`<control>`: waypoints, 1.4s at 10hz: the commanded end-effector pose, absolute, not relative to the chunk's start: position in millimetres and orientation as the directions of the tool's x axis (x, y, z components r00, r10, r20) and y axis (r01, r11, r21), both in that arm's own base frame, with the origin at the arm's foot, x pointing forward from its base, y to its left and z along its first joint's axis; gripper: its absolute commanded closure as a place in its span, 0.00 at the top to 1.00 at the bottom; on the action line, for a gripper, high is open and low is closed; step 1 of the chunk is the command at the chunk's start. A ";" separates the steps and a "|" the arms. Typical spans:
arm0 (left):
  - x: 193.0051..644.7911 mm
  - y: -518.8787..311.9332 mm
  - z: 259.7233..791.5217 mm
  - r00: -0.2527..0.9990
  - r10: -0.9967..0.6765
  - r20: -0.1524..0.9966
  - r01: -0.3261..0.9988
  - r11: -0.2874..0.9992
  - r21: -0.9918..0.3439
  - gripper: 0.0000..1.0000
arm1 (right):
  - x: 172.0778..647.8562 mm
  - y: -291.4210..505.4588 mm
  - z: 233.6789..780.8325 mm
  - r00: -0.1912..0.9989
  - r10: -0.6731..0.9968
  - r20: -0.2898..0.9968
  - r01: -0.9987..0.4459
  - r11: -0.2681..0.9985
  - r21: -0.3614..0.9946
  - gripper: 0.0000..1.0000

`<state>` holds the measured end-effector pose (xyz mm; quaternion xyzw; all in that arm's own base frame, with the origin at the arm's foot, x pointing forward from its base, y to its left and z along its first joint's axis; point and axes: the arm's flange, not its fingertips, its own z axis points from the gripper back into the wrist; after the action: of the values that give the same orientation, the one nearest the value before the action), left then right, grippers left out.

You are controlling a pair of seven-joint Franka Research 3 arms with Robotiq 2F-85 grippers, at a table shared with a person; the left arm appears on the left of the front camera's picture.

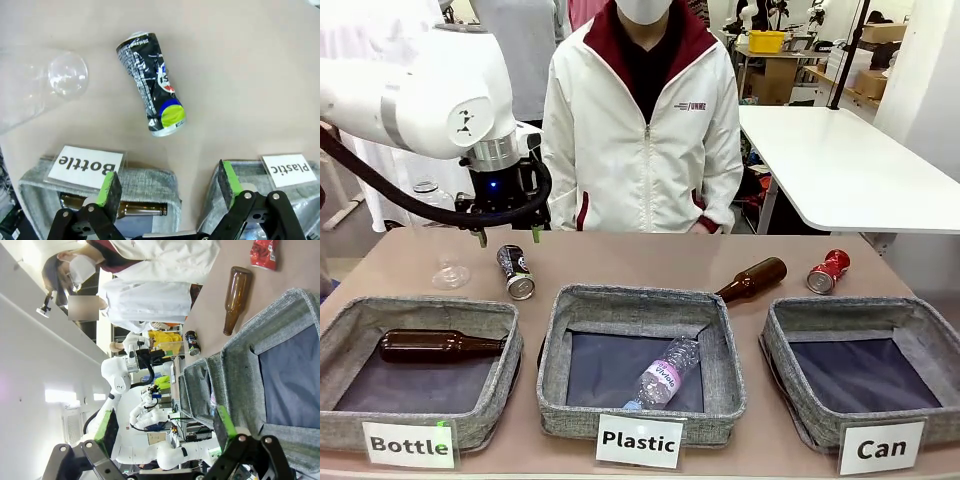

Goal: Sort the can waste into the basket.
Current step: Pick up the can waste from the table and place it in the right Fabric basket.

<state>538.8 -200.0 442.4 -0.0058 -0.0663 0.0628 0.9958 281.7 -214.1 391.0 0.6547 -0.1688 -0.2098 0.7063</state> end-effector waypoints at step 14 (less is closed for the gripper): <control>606.6 -185.0 352.9 0.923 0.383 0.029 -0.381 0.923 -0.055 1.00 | 281.1 -214.5 390.9 0.859 -0.512 -0.014 0.052 0.061 0.997 1.00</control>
<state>596.0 -182.5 349.8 -0.0201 -0.0102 0.2063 0.9782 281.6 -214.1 391.0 0.6547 -0.1687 -0.2099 0.7063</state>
